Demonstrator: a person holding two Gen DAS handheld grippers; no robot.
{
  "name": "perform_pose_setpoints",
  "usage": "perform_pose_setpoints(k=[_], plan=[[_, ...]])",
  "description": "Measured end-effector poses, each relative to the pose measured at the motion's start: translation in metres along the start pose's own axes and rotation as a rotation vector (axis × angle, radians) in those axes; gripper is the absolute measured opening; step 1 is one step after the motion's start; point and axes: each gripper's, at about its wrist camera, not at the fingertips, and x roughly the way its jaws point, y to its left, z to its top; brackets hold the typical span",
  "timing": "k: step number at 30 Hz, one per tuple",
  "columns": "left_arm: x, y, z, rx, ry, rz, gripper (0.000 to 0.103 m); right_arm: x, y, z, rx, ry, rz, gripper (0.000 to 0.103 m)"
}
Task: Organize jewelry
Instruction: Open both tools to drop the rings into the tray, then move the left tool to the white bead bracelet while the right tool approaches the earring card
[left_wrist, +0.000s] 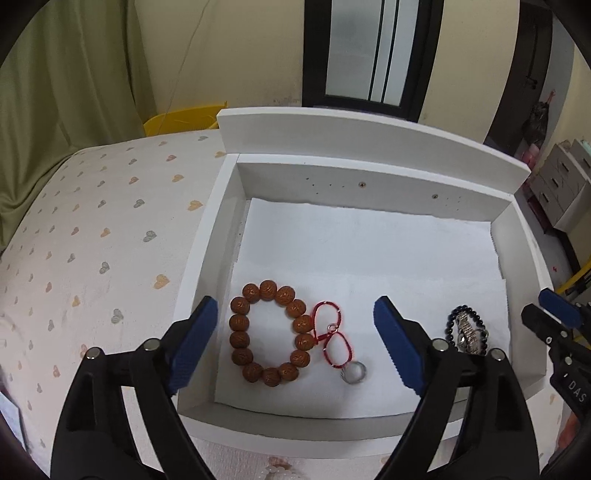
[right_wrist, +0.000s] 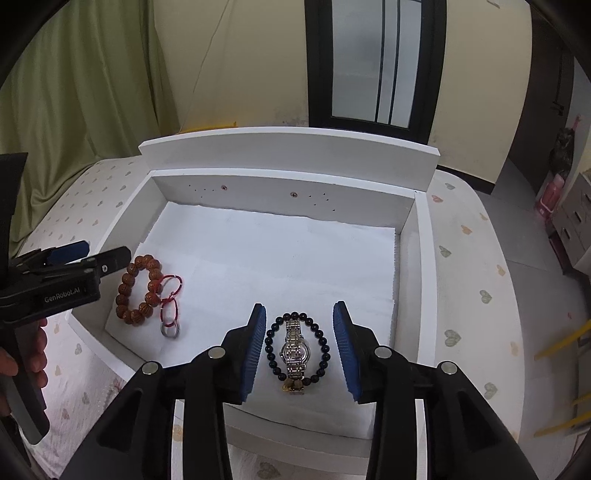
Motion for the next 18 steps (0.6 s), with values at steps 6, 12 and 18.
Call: perform_pose_setpoints(k=[6, 12, 18], plan=[[-0.007, -0.001, -0.002, 0.037, -0.004, -0.006, 0.084, -0.008, 0.0, 0.0, 0.004, -0.004, -0.006, 0.041], [-0.022, 0.001, -0.005, 0.059, -0.006, -0.019, 0.084, -0.025, 0.008, -0.002, -0.024, -0.017, -0.006, 0.04], [-0.056, 0.013, -0.016, 0.104, -0.027, -0.038, 0.084, -0.059, 0.015, -0.007, -0.017, -0.041, -0.006, 0.041]])
